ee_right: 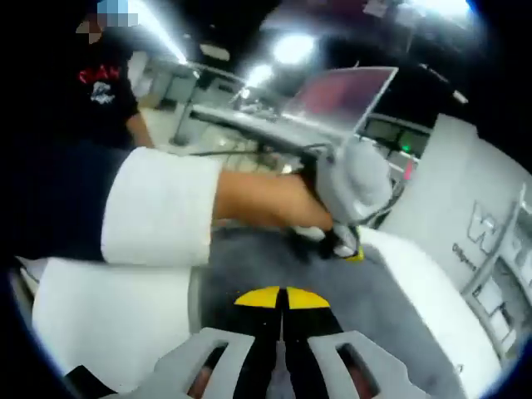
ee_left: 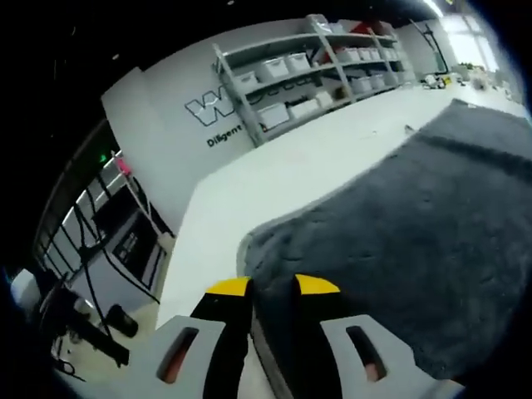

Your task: Open the folded towel by lifting each exposed corner and separating the folded layers until the towel lies flat within the target outline without major curled edges

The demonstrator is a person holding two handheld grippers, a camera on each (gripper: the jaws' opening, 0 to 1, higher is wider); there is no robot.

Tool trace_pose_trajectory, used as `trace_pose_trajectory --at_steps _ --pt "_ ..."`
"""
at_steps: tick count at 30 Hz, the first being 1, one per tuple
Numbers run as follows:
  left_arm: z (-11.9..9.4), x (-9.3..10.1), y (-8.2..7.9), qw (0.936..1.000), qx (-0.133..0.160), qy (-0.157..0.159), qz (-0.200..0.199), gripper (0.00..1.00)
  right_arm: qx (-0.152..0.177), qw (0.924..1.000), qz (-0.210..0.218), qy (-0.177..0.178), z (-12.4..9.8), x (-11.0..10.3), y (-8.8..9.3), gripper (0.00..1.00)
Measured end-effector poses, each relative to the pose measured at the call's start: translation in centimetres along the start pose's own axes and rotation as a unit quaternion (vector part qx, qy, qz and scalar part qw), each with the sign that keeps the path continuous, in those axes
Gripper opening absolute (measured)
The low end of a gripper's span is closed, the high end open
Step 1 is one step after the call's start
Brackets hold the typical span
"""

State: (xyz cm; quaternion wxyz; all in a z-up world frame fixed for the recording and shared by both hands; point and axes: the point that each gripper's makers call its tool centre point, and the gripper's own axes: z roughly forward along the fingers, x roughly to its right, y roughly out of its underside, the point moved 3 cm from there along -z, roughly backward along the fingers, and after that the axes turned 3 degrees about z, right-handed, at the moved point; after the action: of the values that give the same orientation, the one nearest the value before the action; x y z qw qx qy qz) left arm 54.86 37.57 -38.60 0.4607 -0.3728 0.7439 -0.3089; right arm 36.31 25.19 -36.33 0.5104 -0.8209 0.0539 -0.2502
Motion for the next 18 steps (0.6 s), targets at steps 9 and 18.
trace_pose_trajectory --at_steps 9,18 --pt "0.1 0.9 0.0 0.9986 0.003 0.010 -0.051 0.13 0.004 0.9984 0.052 0.019 -7.3 7.1 4.2 0.00" --pt "0.0 1.7 0.2 0.9967 0.004 0.023 -0.078 0.03 0.007 0.9876 0.149 0.049 -12.0 12.6 8.4 0.00"
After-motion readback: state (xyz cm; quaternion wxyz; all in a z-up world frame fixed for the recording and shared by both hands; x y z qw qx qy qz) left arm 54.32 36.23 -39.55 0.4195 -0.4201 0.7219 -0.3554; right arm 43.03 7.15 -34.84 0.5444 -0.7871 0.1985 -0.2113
